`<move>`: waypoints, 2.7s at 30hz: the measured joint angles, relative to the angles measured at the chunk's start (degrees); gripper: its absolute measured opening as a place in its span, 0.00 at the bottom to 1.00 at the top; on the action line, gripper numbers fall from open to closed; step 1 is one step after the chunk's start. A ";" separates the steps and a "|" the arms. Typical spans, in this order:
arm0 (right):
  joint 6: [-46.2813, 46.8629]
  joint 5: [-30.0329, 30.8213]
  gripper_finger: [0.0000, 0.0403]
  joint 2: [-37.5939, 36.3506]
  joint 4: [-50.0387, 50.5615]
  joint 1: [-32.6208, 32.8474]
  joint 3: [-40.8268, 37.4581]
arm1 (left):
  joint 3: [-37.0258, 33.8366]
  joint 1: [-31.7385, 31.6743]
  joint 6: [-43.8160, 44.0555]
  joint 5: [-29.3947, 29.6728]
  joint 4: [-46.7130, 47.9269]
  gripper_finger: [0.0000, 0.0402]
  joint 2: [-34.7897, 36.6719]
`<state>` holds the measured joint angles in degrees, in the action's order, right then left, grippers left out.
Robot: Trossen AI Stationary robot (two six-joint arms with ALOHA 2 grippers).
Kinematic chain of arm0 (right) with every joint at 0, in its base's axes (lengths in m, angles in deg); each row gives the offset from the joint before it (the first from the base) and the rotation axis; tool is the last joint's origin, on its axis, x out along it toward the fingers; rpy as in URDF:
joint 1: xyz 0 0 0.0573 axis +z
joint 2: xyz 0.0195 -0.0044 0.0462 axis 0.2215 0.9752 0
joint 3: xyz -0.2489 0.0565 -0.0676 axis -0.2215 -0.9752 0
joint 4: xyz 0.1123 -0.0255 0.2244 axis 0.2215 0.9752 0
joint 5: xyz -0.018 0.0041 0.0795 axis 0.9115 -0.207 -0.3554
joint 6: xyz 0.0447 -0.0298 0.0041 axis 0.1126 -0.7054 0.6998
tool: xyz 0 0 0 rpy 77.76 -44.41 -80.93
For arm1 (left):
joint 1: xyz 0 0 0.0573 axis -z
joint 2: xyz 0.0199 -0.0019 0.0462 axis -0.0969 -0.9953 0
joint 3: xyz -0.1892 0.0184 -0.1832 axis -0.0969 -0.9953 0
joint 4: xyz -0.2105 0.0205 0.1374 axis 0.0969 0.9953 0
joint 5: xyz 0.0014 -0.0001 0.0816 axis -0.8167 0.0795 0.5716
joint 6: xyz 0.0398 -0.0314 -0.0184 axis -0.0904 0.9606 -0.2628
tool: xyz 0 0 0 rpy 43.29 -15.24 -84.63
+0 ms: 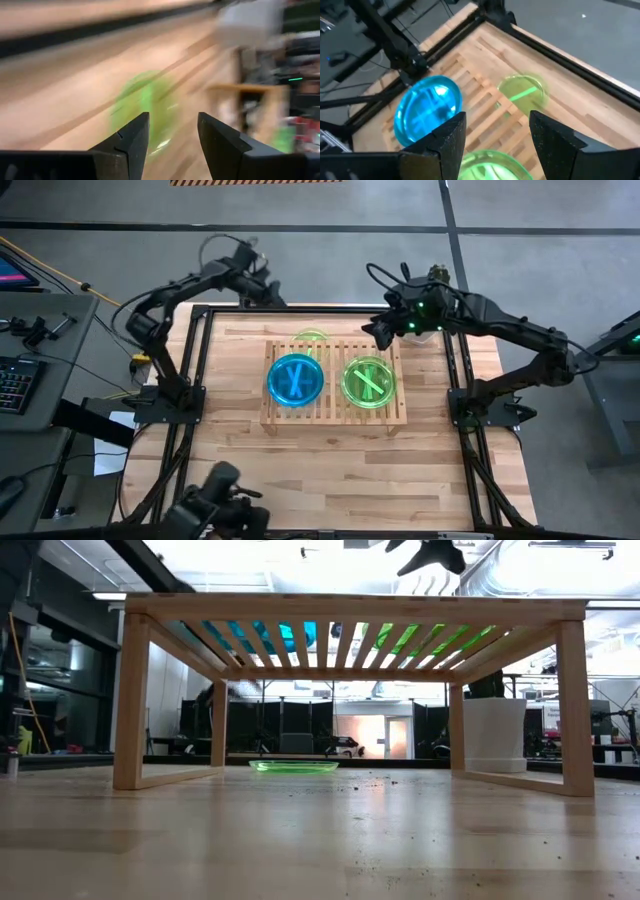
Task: Place and stack plates onto a shelf
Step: Stack the green plate on top of the other green plate on the shelf
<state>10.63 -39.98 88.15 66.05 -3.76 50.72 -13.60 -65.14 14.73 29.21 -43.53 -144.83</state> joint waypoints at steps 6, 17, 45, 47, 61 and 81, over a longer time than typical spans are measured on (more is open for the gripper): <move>-0.20 3.99 0.50 0.19 1.69 1.44 -0.02 | 0.04 4.09 -4.70 4.18 3.46 0.39 -5.97; -1.28 4.50 0.50 0.24 3.12 1.51 -0.02 | -0.05 11.28 -3.50 12.77 -0.26 0.39 -13.39; -1.08 4.50 0.50 0.26 3.14 1.51 -0.04 | -0.05 11.87 -8.58 17.14 -4.44 0.00 -11.42; -1.07 4.50 0.50 0.26 3.14 1.51 -0.04 | -0.04 10.86 -9.24 17.14 -4.43 0.00 -9.46; 0.26 4.50 0.50 0.28 3.13 1.51 -0.07 | -2.57 10.56 -14.75 17.48 -0.86 0.18 -6.63; 4.35 4.50 0.50 0.28 3.12 1.51 -0.07 | -10.24 11.67 -6.87 17.21 -11.56 0.49 -9.59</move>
<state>14.98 -35.48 88.43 69.17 -2.25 50.66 -23.84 -53.47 7.85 46.43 -55.08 -154.42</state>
